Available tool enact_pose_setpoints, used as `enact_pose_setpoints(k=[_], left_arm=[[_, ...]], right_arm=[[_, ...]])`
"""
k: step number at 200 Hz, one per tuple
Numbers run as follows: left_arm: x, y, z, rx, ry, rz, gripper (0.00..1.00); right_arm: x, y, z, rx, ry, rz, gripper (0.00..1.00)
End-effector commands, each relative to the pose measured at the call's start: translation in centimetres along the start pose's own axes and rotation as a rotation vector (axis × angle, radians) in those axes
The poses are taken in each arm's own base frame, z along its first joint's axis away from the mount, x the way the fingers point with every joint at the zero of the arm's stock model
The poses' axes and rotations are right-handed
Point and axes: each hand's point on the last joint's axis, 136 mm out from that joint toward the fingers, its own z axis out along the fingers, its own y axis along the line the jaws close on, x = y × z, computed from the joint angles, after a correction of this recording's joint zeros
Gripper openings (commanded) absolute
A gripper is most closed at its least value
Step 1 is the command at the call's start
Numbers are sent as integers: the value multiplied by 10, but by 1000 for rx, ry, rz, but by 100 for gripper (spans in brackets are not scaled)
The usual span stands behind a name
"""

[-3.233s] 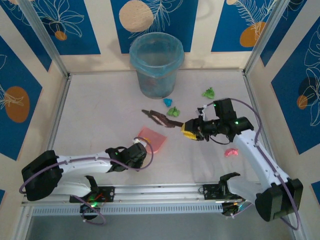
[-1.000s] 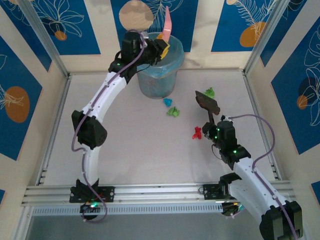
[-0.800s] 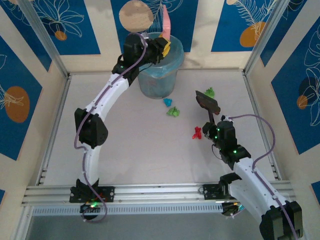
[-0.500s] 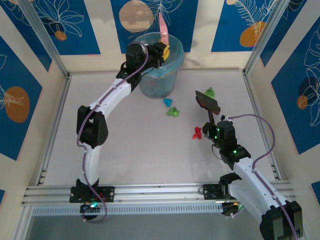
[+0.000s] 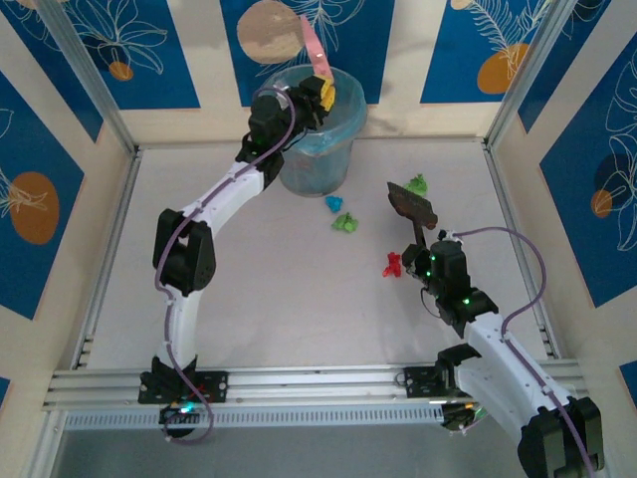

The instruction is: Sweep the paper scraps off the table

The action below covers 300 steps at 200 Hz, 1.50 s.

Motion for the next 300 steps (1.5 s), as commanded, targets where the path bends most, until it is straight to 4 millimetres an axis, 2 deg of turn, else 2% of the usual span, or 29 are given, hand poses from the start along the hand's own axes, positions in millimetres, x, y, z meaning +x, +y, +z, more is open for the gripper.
enact_pose_setpoints(k=[1,18,44,88,110,157,171,201,231,252,274,300], left_arm=[[21,-28,6,105,38,0,0],[34,-29,6,97,84,13,0],[73,-34,0,68,215,79,0],[137,-33,-33,43,401,206,0],[164,-20,-59,12,449,300,0],[205,25,-119,-87,575,481,0],[208,42,-142,-130,578,556,0],[214,93,-203,-321,642,784,0],[203,138,-263,-458,700,922,0],[186,182,-304,-639,731,1063,0],[160,221,-330,-834,706,1272,0],[155,256,-341,-931,772,1358,0]], right_arm=[[-10,5,-1,-13,-48,-18,0],[-11,6,-1,-14,-49,-14,0],[-11,8,-3,-19,-45,-7,0],[-12,5,-5,-6,-48,11,0],[-12,1,-4,7,-50,28,0],[-11,-5,-3,11,-33,78,0],[-11,-4,-2,1,-28,93,0],[-10,-5,-3,-5,-15,125,0],[-15,-3,-7,-24,-5,164,0],[-16,-4,-9,-37,-13,188,0],[-19,-5,-9,-37,-21,201,0],[-29,-3,-12,-37,-42,209,0]])
